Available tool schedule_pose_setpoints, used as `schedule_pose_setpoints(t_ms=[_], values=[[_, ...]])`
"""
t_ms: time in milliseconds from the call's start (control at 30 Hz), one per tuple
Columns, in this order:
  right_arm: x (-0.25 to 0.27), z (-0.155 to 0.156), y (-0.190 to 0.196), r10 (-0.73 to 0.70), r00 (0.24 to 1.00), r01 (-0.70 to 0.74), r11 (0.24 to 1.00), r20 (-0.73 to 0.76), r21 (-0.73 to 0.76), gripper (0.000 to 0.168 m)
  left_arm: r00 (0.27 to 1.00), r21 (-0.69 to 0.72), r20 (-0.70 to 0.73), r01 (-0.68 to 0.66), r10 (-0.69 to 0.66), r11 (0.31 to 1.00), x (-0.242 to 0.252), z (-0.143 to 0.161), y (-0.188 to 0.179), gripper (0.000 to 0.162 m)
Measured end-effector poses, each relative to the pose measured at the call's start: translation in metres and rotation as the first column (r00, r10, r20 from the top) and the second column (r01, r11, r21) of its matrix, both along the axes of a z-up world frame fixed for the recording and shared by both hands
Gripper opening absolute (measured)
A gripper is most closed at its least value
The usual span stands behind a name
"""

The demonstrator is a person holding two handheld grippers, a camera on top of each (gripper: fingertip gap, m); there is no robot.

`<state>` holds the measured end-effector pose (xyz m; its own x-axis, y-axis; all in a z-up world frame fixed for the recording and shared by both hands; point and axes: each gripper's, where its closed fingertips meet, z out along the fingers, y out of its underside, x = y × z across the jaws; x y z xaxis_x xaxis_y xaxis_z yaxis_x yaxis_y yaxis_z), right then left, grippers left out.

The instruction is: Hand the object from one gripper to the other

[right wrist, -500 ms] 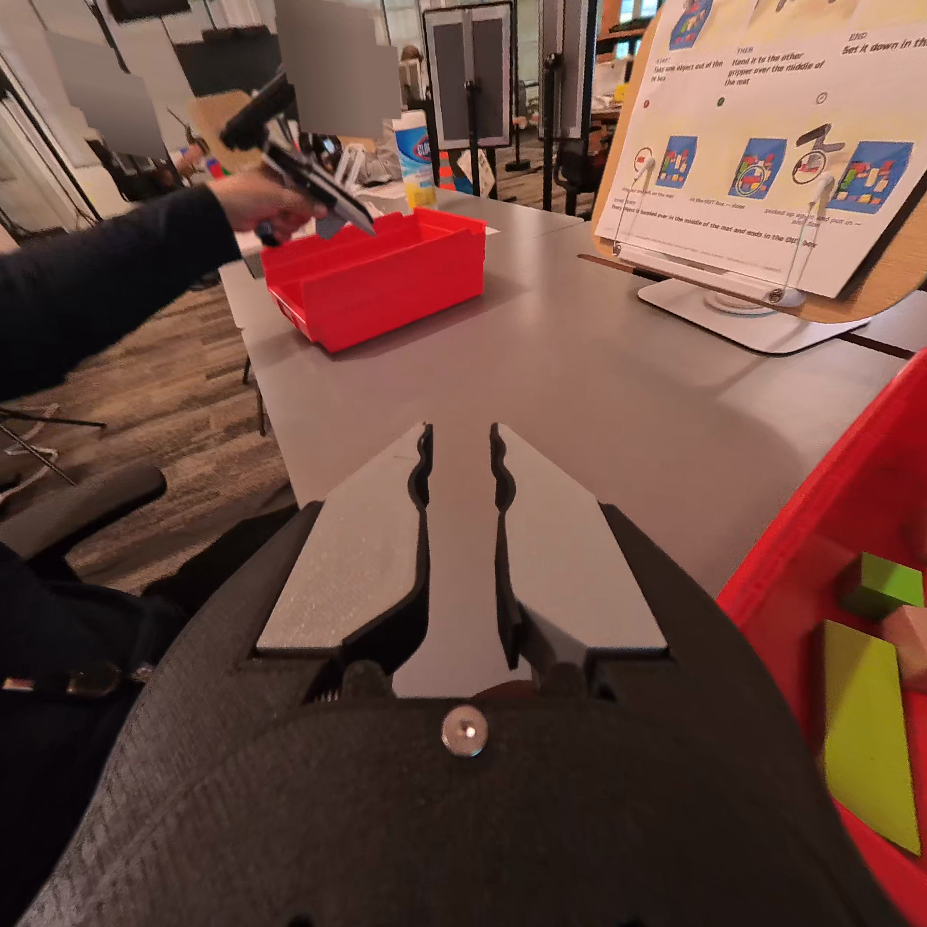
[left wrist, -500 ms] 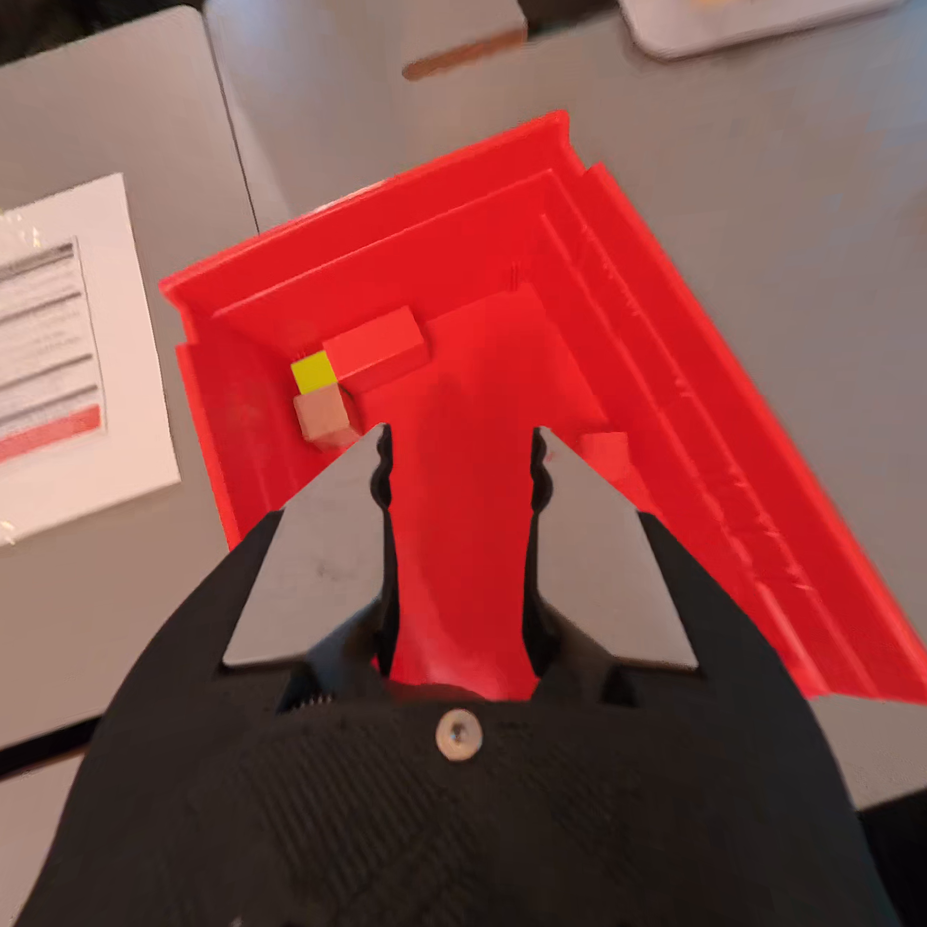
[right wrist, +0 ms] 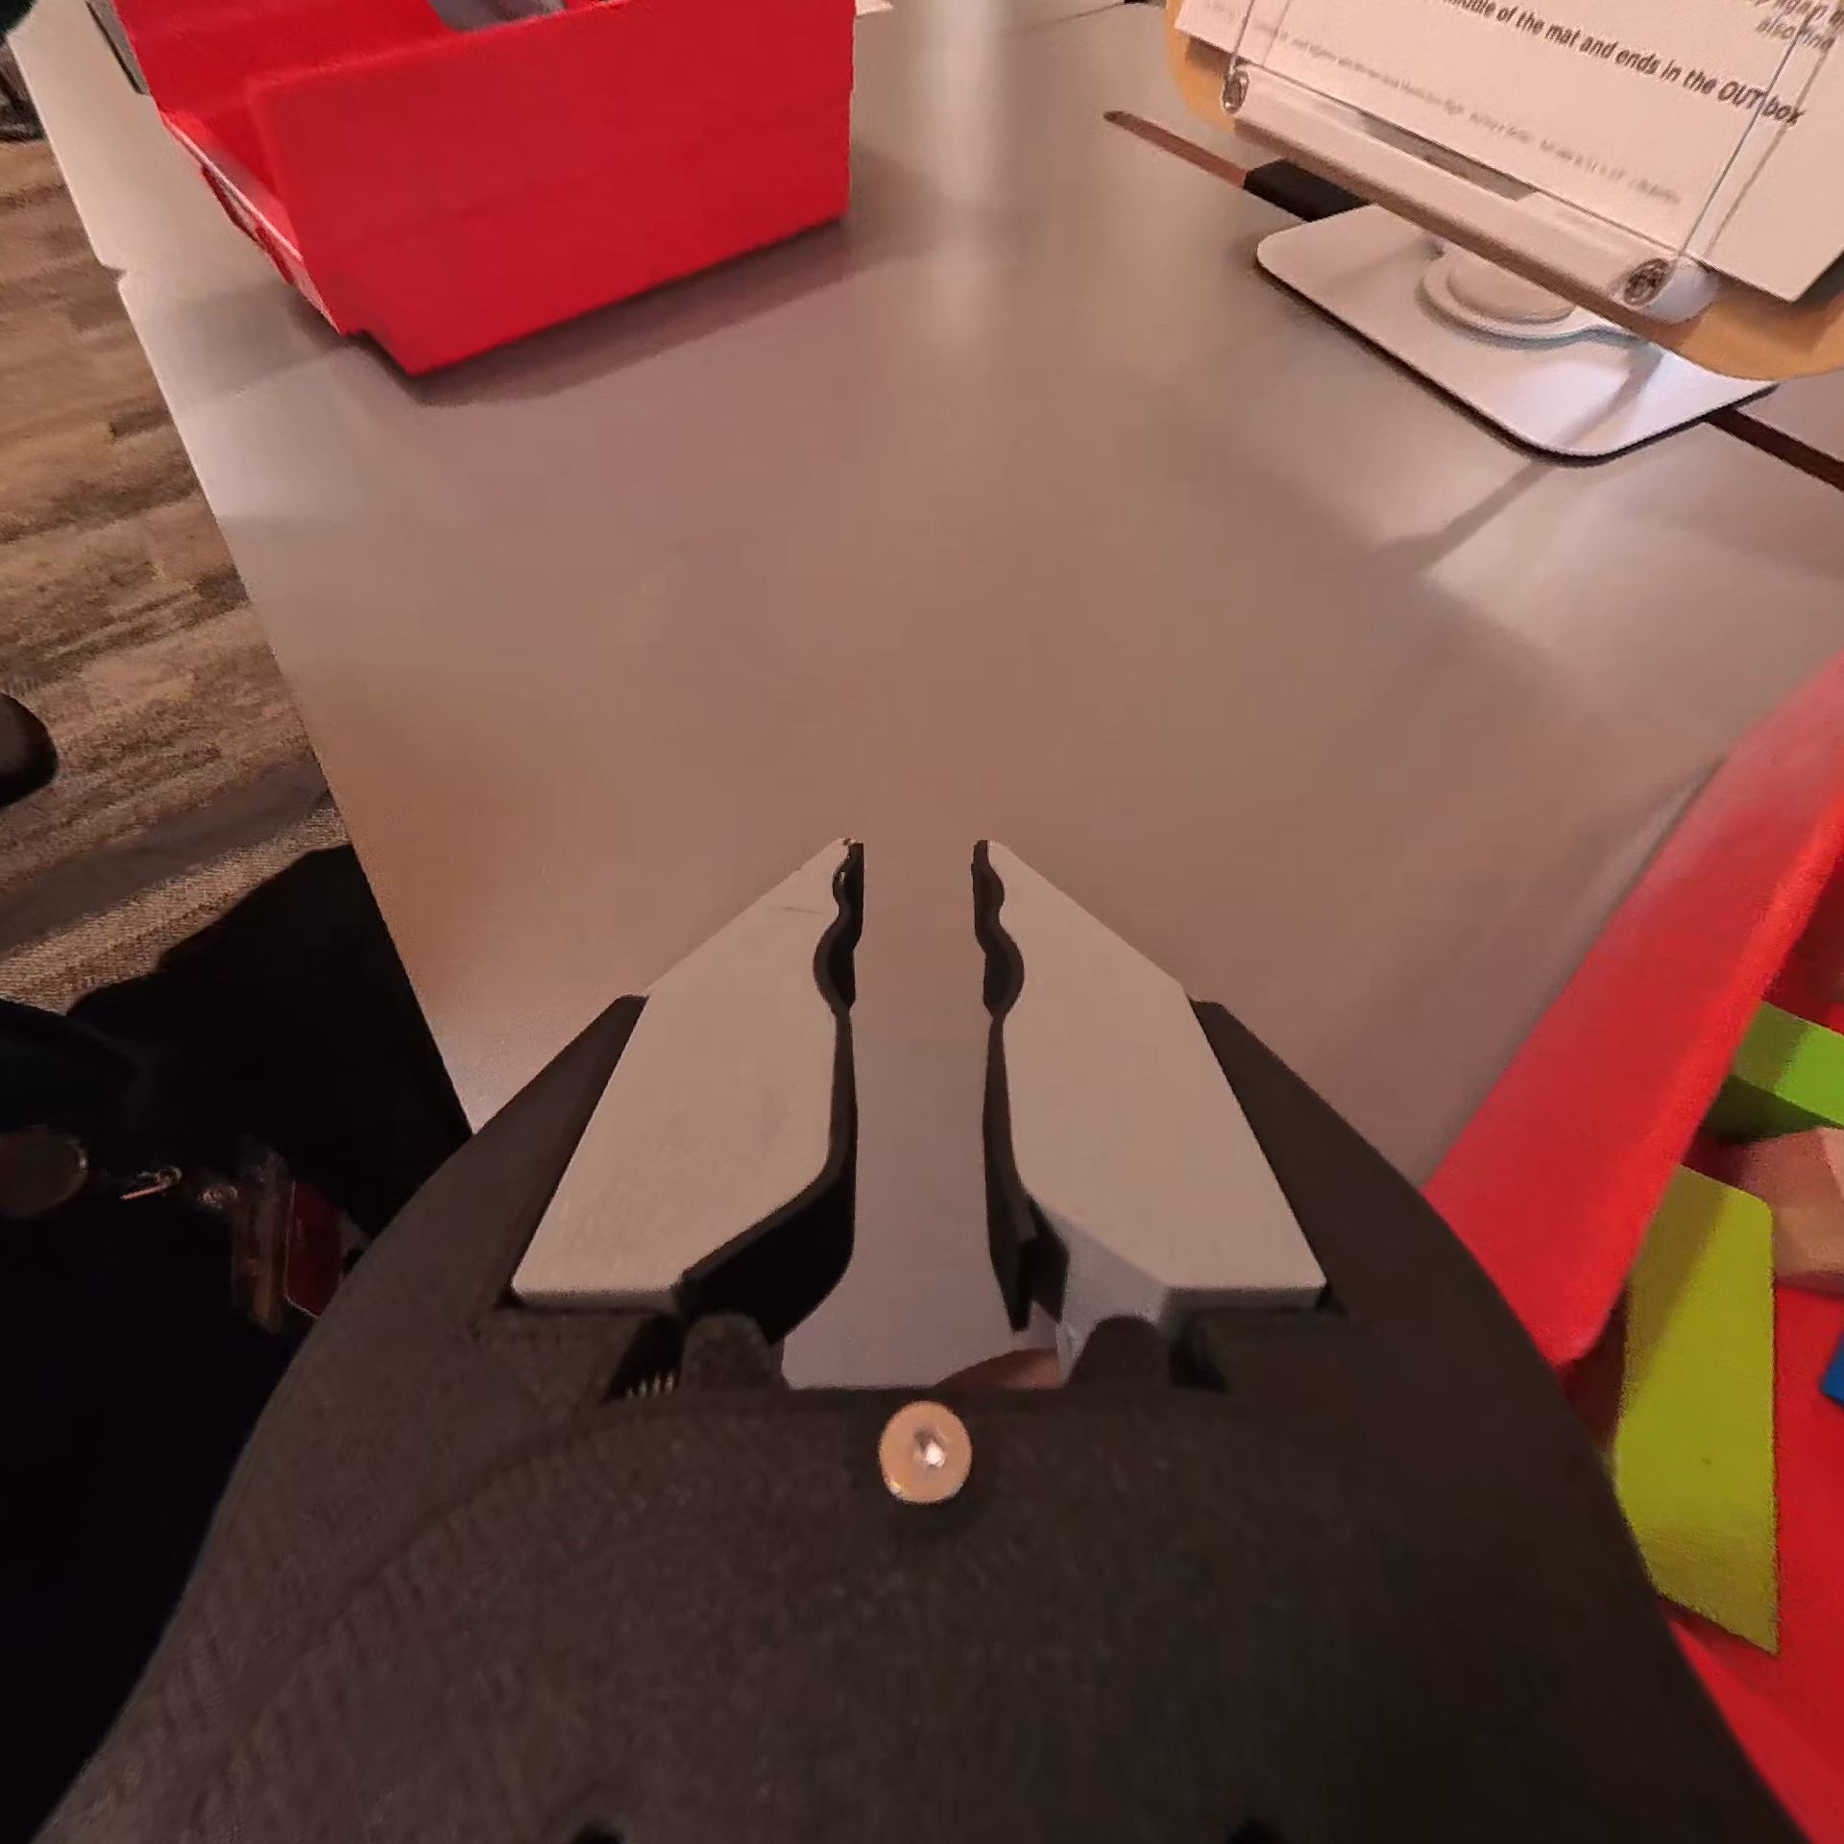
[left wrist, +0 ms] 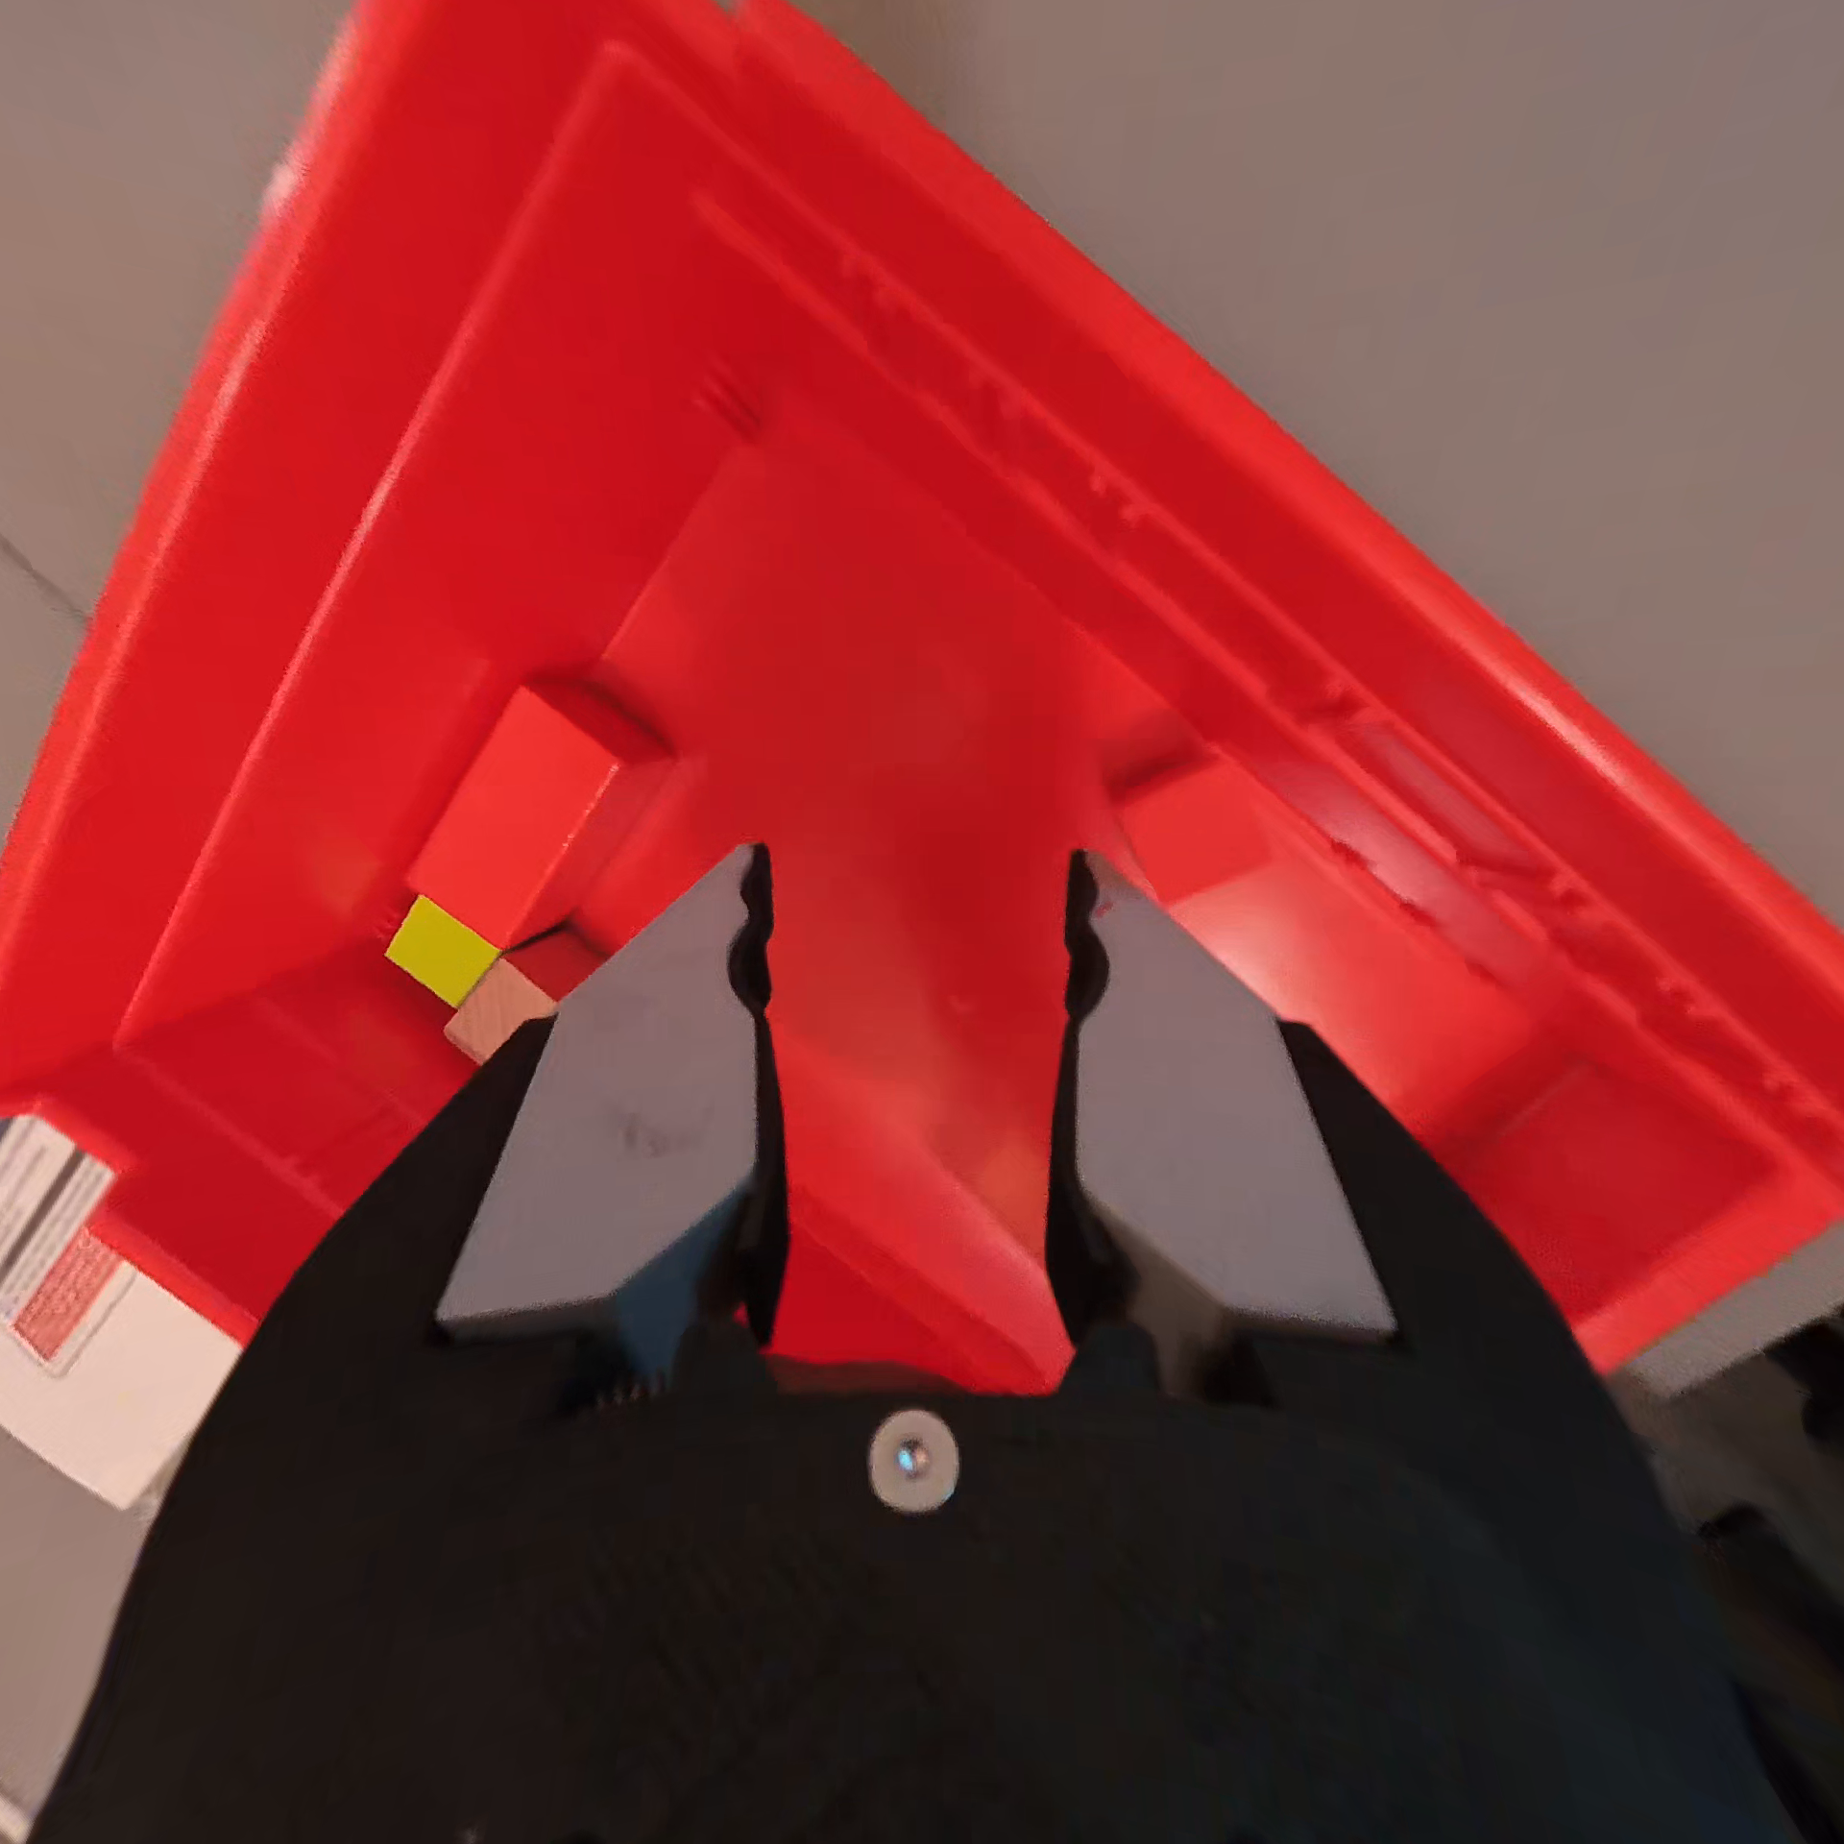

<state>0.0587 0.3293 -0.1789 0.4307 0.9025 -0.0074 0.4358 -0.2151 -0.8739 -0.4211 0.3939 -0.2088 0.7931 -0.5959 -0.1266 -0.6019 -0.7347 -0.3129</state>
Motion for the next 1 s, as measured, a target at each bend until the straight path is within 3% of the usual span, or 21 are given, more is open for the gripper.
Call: schedule_pose_setpoints(t_ms=[133,267,400,500,567,767,900,1000], values=[[-0.016,0.009,-0.009,0.02,1.0,-0.02,1.0,-0.003,0.003,0.02,0.964,-0.081,0.058,0.263,-0.259,0.961,0.012,-0.006,-0.038,0.061],[-0.026,0.011,-0.02,0.049,0.999,-0.05,0.998,0.019,0.029,0.02,0.897,-0.035,0.075,0.439,-0.436,0.898,0.035,-0.017,-0.054,0.058],[-0.032,0.015,-0.028,0.073,0.997,-0.074,0.996,0.023,0.05,0.02,0.888,-0.04,0.023,0.461,-0.46,0.887,0.048,-0.033,-0.043,0.062],[-0.033,0.025,-0.031,0.096,0.995,-0.095,0.993,-0.007,0.063,0.02,0.892,-0.097,-0.035,0.445,-0.45,0.89,0.046,-0.049,-0.039,0.054],[-0.032,0.031,-0.032,0.112,0.993,-0.109,0.992,-0.035,0.066,0.02,0.892,-0.08,-0.014,0.449,-0.451,0.89,0.054,-0.047,-0.037,0.031],[-0.035,0.041,-0.045,0.188,0.979,-0.183,0.981,-0.077,0.064,0.02,0.902,-0.069,-0.124,0.408,-0.414,0.91,0.032,-0.048,-0.04,0.028],[-0.043,0.047,-0.057,0.258,0.965,-0.252,0.962,-0.047,0.103,0.02,0.939,0.145,-0.172,0.323,-0.298,0.935,0.014,-0.02,-0.04,0.027],[-0.054,0.053,-0.071,0.326,0.942,-0.323,0.945,-0.082,0.052,0.022,0.967,0.473,-0.117,0.253,-0.224,0.844,0.029,0.042,-0.047,0.027]])
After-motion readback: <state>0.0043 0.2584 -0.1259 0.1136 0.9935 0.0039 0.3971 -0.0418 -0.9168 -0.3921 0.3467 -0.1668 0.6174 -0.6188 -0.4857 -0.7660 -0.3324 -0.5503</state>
